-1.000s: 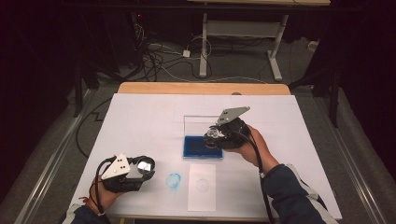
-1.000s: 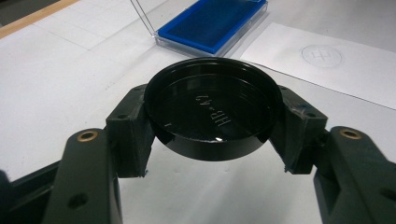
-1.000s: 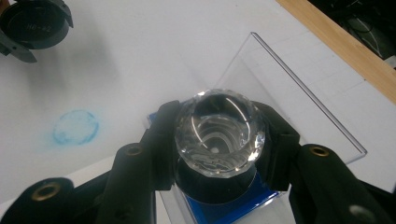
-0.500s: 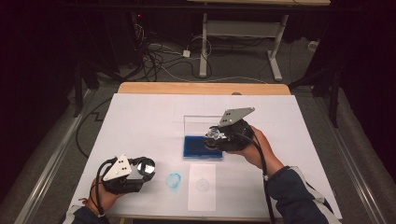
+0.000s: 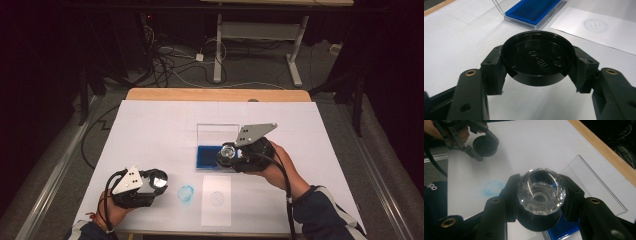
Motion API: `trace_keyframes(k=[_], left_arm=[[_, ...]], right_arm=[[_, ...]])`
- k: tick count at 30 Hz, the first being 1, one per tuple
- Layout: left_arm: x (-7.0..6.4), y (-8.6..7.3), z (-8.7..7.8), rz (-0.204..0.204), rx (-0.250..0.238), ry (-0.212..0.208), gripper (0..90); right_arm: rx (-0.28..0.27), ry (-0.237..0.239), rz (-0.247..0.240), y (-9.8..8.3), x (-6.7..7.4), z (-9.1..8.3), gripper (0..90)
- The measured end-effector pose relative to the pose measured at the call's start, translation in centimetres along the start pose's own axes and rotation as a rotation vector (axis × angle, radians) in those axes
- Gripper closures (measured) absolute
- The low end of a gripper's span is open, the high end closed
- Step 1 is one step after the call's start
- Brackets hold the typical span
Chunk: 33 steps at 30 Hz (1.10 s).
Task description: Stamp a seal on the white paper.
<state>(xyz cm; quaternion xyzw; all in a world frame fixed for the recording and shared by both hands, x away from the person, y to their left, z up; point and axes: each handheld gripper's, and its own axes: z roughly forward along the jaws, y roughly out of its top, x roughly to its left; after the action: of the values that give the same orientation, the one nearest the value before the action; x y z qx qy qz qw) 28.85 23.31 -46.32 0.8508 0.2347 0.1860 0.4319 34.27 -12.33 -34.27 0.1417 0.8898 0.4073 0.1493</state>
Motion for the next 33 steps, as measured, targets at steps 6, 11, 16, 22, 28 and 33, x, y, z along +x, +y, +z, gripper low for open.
trace_keyframes(k=[6, 11, 16, 22, 28, 33], left_arm=[[-0.3, 0.1, 0.0, -0.014, -0.019, -0.002, 36.2], [-0.3, 0.1, 0.0, -0.009, -0.020, -0.006, 36.2], [-0.4, 0.1, 0.1, -0.009, -0.016, -0.010, 36.2], [-0.2, 0.1, 0.0, 0.013, 0.000, -0.015, 36.2], [-0.1, 0.0, 0.0, 0.007, -0.002, -0.011, 36.2], [-0.2, 0.0, 0.0, 0.012, -0.001, -0.013, 36.2]], right_arm=[[0.002, 0.040, -0.023, -0.1, 1.5, 0.2, 56.7], [0.008, 0.070, -0.035, -0.5, 2.3, 0.8, 56.7], [0.028, 0.090, -0.044, -1.2, 3.2, 1.6, 56.7], [0.069, 0.120, -0.060, -2.2, 4.1, 2.9, 56.7], [0.090, 0.151, -0.052, -3.4, 4.5, 3.9, 56.7], [0.100, 0.162, -0.054, -4.3, 4.8, 4.8, 56.7]])
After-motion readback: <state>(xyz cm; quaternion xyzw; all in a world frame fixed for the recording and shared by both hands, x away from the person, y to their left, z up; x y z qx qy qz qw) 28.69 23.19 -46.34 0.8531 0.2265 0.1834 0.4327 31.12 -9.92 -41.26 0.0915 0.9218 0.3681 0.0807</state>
